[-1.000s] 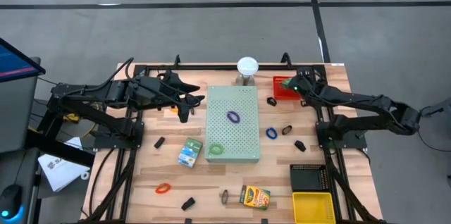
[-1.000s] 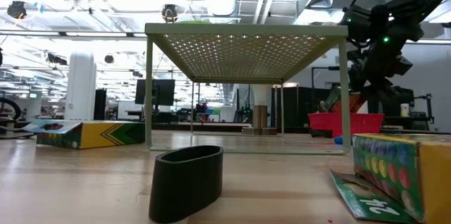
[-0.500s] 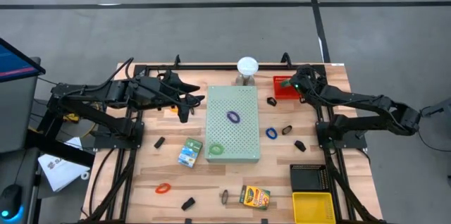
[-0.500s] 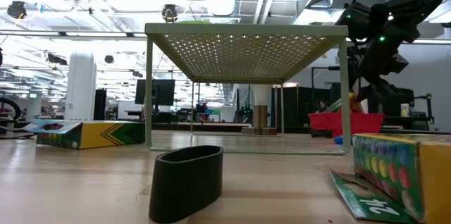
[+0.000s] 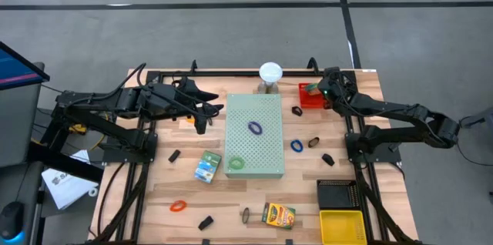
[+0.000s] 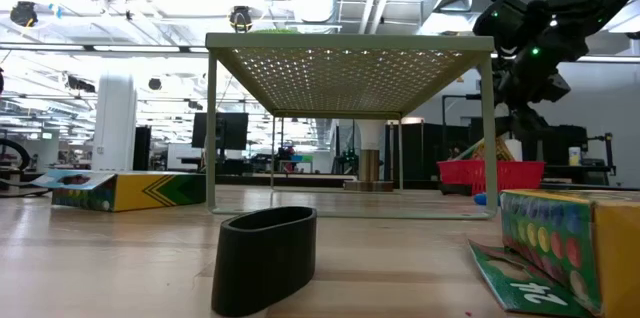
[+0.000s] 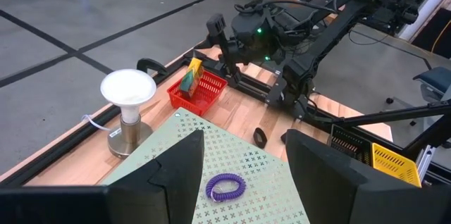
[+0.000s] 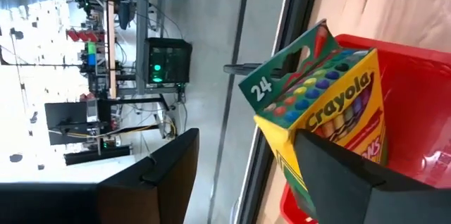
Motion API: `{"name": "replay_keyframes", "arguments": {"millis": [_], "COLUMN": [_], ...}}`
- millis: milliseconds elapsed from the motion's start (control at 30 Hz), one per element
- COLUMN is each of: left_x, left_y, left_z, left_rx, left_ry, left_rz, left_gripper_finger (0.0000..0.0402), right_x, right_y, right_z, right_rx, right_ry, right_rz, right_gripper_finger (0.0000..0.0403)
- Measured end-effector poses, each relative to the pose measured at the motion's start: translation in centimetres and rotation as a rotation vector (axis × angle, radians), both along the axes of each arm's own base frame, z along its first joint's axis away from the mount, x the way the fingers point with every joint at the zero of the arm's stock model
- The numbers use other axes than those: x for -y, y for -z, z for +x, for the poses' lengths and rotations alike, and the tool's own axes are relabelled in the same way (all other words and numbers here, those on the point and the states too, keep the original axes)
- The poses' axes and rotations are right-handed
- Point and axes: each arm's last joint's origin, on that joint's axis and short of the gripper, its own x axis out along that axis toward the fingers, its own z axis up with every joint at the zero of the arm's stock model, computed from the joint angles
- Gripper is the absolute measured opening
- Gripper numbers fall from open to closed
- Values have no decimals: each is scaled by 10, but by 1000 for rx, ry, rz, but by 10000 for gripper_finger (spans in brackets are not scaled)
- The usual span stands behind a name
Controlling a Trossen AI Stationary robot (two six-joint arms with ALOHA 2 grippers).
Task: Pick & Place Office Desk Supplies
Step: Put the top left yellow crayon box into the red bin
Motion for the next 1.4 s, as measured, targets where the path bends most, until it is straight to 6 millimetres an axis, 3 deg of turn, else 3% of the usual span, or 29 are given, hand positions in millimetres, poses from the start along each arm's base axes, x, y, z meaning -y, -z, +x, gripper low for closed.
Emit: {"name": "replay_keyframes", "arguments": {"millis": [467, 767, 1067, 1300, 1400], "left_x": [0, 5, 7, 7, 7], "left_y": [0, 0, 0, 1, 2], "left_z": [0, 0, 0, -1, -1], "left_rx": [0, -1, 0, -15, -15], "left_ry": [0, 23, 27, 27, 27], "left_rz": [0, 0, -4, 0, 0], "left_gripper_finger": [195, 195, 195, 195, 195], "right_x": [5, 5, 3, 4, 4], "right_y": [-10, -17, -71, -98, -118], "right_z": [6, 6, 11, 3, -1], "right_rx": [158, 30, -319, -646, -827], "right_ry": [40, -37, -481, -930, -1108], "right_rz": [-92, -142, -554, -620, -634], "right_gripper_finger": [230, 230, 230, 230, 230]}}
